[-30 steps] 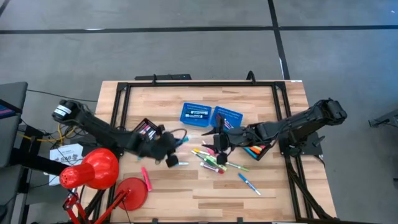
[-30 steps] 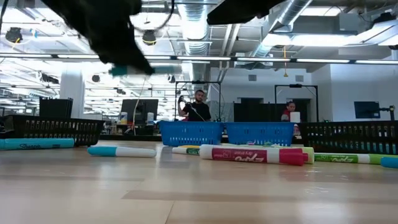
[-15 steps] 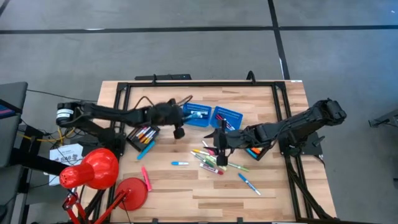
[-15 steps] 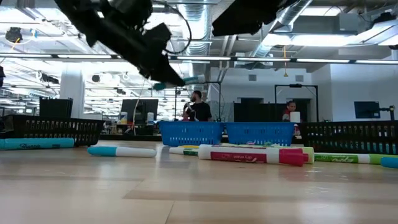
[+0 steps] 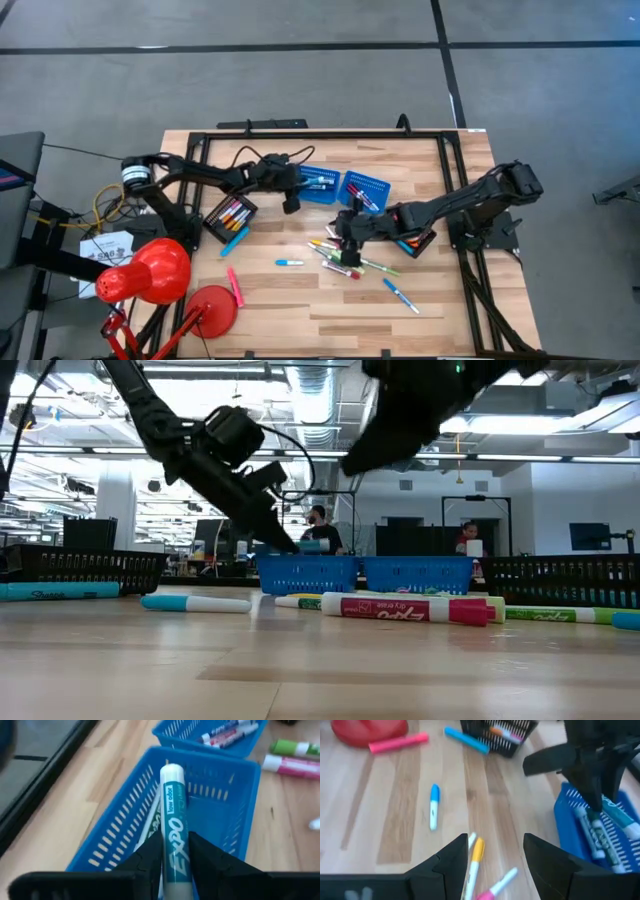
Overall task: Pick & Place Markers
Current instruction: Put the light blue solvent marker into the left blue bin, then put the light green highlighter marker into the right black bin
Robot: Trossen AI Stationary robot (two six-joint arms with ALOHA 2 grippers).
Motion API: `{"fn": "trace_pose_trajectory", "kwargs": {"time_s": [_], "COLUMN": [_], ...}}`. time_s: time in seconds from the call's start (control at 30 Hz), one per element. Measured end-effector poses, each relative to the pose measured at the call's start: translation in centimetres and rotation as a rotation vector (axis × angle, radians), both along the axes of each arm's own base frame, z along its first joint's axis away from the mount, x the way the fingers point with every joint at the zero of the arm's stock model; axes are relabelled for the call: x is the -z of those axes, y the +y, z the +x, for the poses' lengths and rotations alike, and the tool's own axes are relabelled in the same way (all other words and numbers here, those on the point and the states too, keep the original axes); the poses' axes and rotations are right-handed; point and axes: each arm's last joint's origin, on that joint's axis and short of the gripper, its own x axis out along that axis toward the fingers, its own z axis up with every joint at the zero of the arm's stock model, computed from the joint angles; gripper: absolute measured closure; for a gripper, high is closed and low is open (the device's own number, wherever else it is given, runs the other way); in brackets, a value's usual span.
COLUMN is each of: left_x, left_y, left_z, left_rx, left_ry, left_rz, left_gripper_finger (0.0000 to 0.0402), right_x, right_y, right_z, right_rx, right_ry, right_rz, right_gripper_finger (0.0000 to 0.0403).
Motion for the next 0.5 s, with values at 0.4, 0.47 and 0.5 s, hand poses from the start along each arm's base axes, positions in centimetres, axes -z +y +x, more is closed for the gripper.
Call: {"fn": "trace_pose_trajectory", "kwargs": {"time_s": [0.4, 0.47, 0.5], "left_x": [0.9, 0.7, 0.7], "left_y": [-0.1, -0.3, -0.5], "left_z": [0.4, 0.6, 0.7], "left_rx": [0.040, 0.044, 0.049], "left_ry": [0.013, -0.004, -0.010], "left_rz": [0.046, 0.045, 0.045], "left_gripper_finger": [0.0242, 0.0234, 0.0231], "right_x": [4.5, 5.4, 5.8], "right_y": [0.2, 0.2, 0.2], "right_z": [1.2, 1.2, 1.2], "right_rx": [0.004, 0.004, 0.013], "right_ry": [0.145, 0.181, 0.203], "right_rz": [-0.035, -0.039, -0.031], "right_gripper_finger": [0.0221, 0.0221, 0.0221]}}
